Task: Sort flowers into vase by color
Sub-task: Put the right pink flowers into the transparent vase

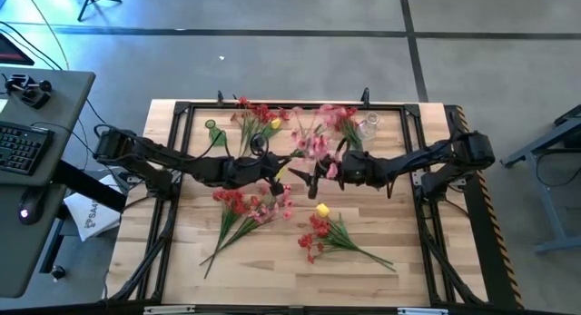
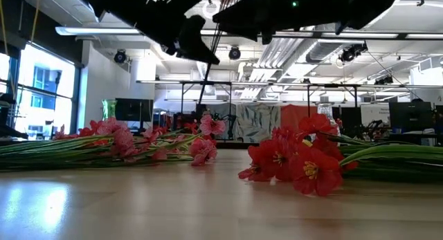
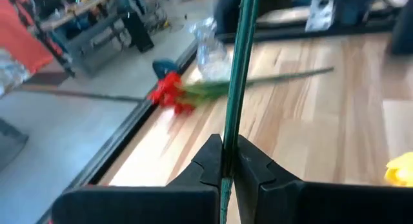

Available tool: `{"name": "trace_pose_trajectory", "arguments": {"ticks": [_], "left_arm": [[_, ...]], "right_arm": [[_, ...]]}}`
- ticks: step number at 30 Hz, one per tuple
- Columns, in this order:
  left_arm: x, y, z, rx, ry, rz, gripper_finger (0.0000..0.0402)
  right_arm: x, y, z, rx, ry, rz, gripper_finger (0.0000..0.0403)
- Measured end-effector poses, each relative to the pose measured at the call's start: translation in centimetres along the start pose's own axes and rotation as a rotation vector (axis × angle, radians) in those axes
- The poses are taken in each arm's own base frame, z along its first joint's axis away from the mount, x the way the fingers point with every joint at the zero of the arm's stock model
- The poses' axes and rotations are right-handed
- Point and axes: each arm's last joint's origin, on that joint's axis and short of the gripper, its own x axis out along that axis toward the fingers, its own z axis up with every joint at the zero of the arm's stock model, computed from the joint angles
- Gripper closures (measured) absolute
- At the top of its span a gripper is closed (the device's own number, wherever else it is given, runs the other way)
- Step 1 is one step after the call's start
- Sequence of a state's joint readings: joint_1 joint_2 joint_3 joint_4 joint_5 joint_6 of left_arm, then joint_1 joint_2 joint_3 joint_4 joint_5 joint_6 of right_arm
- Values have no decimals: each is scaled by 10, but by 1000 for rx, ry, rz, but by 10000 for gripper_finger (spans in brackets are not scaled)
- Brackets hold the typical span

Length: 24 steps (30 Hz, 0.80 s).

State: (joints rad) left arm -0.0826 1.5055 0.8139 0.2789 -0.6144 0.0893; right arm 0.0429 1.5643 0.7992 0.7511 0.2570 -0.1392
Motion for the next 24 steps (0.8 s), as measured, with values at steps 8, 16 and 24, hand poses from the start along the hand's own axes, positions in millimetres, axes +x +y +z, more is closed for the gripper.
{"name": "trace_pose_trajectory", "arguments": {"ticks": [8,16,24], "left_arm": [[3,4,-5,-30,44,2,401],[3,3,-5,-37,44,-34,401],[3,2,-5,-39,43,-73,399]], "right_arm": [[2,-2,6,15,-29,-12,292],[2,-2,7,9,-35,-16,370],[2,-2,6,-26,-30,-15,399]]}}
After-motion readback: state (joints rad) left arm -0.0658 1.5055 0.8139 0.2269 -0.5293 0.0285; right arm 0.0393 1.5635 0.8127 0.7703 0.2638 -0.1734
